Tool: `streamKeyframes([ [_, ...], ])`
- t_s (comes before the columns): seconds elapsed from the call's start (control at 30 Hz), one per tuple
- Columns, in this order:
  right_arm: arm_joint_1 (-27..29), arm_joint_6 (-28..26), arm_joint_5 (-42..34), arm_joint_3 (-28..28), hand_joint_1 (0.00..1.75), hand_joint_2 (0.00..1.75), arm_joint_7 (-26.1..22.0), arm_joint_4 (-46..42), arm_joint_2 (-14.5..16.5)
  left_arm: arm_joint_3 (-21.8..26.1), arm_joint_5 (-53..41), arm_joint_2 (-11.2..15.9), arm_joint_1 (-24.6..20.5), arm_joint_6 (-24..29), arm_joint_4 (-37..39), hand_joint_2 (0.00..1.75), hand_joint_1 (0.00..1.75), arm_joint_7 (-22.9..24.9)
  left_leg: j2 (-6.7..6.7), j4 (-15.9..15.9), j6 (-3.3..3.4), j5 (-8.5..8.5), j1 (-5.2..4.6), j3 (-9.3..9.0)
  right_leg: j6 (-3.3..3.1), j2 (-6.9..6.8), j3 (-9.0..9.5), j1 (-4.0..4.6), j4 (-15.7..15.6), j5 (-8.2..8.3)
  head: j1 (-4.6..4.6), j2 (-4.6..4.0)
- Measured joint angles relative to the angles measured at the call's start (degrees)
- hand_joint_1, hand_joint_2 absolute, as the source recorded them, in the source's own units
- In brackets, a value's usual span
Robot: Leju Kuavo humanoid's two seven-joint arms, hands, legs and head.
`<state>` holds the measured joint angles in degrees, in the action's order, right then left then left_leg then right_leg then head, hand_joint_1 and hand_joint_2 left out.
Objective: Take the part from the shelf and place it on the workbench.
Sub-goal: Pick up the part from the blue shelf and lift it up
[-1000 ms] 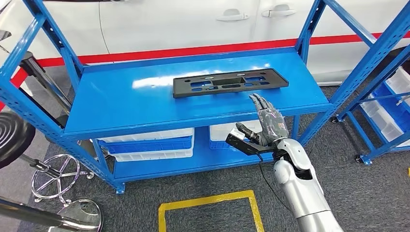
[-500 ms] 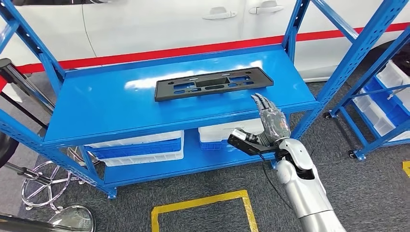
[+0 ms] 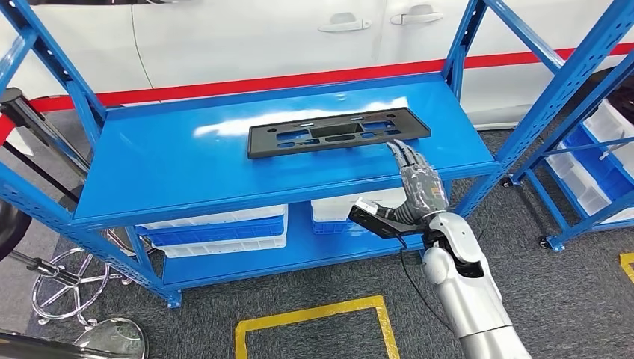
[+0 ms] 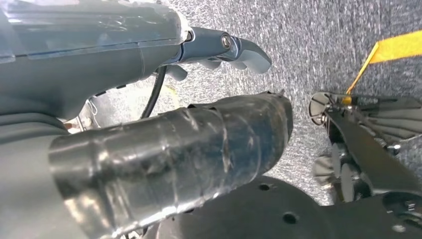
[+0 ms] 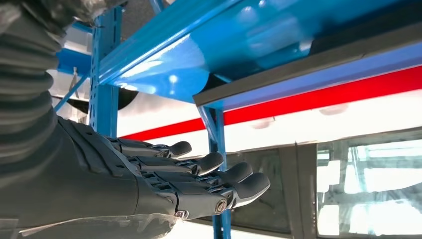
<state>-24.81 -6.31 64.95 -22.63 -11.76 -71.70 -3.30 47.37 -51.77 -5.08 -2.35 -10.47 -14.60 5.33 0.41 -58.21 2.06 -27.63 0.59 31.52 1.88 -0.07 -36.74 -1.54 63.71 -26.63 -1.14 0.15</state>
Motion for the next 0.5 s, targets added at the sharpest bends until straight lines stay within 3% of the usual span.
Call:
streamKeyframes([
  [0.07,-0.23,0.07,0.17,-0.01,0.0,1.75,0.11,0.01,0.28,0.2,-0.34,-0.03,-0.05,-0.02,-0.01,0.0,0.0,-0.01,0.02,-0.41,-0.68,-0.43,-0.16,0.16,-0.59,-0.06,1.35,0.23,-2.95,0.31,-0.07,0.0],
  [0.2,-0.83,0.1,0.49,-0.02,0.0,1.75,0.29,0.03,0.97,0.55,-1.02,-0.03,-0.14,-0.19,-0.05,0.0,0.0,-0.09,0.07,-1.78,-1.78,-1.69,0.02,0.66,-2.33,0.08,1.59,0.35,-3.55,0.3,-0.11,-0.01],
  [0.27,-1.18,0.12,0.55,-0.04,0.0,1.75,0.31,0.04,1.49,0.8,-1.23,-0.03,-0.13,-0.29,-0.07,0.0,0.0,-0.17,0.0,-7.56,-2.16,-4.74,0.12,3.42,-2.95,0.1,1.87,0.32,-3.81,0.25,-0.11,-0.01],
  [0.33,-1.27,0.14,0.55,-0.08,0.0,1.75,0.31,0.13,1.83,1.04,-1.35,-0.04,-0.12,-0.36,-0.07,0.0,0.0,-0.22,-0.01,-15.1,-2.33,-7.43,0.13,7.54,-3.27,0.09,1.95,0.52,-3.77,0.07,-0.11,0.0],
  [0.37,-1.27,0.14,0.56,-0.09,0.0,1.75,0.31,0.19,1.95,1.13,-1.39,-0.04,-0.12,-0.37,-0.07,0.0,0.0,-0.24,-0.01,-16.91,-2.3,-7.38,0.12,8.78,-3.35,0.11,2.04,0.63,-3.73,-0.05,-0.12,0.0],
  [0.4,-1.27,0.14,0.59,-0.1,0.0,1.75,0.31,0.23,2.08,1.2,-1.45,-0.04,-0.1,-0.38,-0.07,0.0,0.0,-0.24,-0.01,-16.45,-2.18,-6.13,0.12,8.92,-3.39,0.18,2.22,0.72,-3.69,-0.2,-0.12,0.0],
  [0.5,-1.35,0.13,0.72,-0.17,0.0,1.75,0.31,0.27,2.48,1.32,-1.62,0.01,0.03,-0.38,-0.08,0.0,0.0,-0.24,-0.1,-5.99,-1.28,0.29,-0.1,4.63,-3.14,0.43,3.08,0.92,-3.64,-0.83,-0.11,0.0],
])
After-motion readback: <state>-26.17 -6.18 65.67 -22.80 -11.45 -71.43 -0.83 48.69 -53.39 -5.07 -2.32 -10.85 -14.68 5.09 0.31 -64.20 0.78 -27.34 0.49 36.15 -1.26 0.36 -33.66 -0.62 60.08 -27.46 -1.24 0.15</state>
